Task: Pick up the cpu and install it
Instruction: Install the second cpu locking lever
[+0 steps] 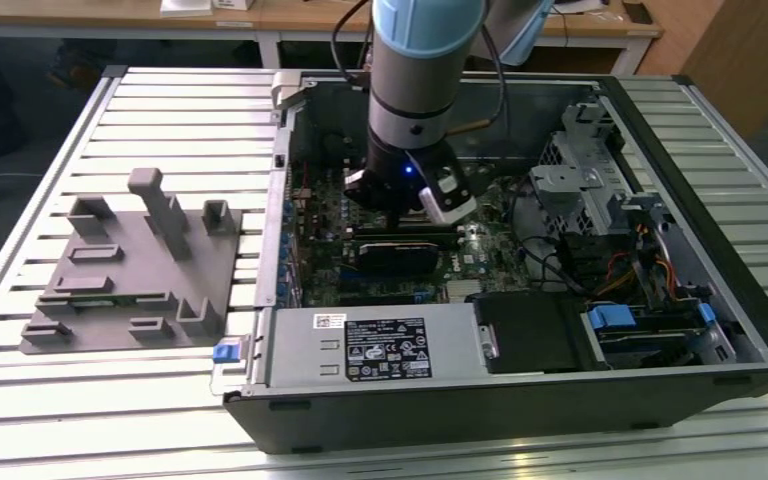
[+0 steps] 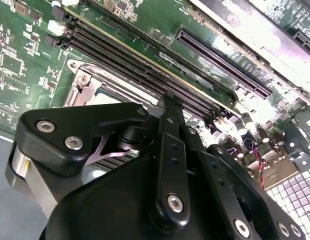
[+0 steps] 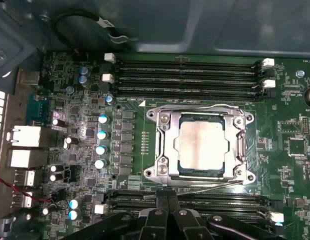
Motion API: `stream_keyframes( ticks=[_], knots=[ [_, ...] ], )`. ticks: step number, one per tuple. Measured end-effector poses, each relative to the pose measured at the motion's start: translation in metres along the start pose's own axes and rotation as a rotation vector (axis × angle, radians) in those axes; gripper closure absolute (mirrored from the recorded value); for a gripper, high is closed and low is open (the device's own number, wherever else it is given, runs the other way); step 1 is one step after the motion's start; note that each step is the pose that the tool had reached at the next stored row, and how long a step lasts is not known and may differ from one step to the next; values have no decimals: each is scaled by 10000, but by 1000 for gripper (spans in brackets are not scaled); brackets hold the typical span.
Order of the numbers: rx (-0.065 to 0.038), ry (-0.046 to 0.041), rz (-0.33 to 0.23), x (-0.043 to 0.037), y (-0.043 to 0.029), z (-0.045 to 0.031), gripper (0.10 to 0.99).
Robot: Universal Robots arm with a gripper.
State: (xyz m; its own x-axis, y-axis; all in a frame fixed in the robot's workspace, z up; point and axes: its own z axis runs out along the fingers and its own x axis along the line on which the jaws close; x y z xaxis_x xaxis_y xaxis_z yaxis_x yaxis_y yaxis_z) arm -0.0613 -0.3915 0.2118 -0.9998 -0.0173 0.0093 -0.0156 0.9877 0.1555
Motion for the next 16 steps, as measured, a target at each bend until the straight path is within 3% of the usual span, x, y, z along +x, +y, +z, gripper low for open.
stream_keyframes(
  ticks=[16],
  knots=[
    [-222,-3,-2,65,4,110,980]
  ],
)
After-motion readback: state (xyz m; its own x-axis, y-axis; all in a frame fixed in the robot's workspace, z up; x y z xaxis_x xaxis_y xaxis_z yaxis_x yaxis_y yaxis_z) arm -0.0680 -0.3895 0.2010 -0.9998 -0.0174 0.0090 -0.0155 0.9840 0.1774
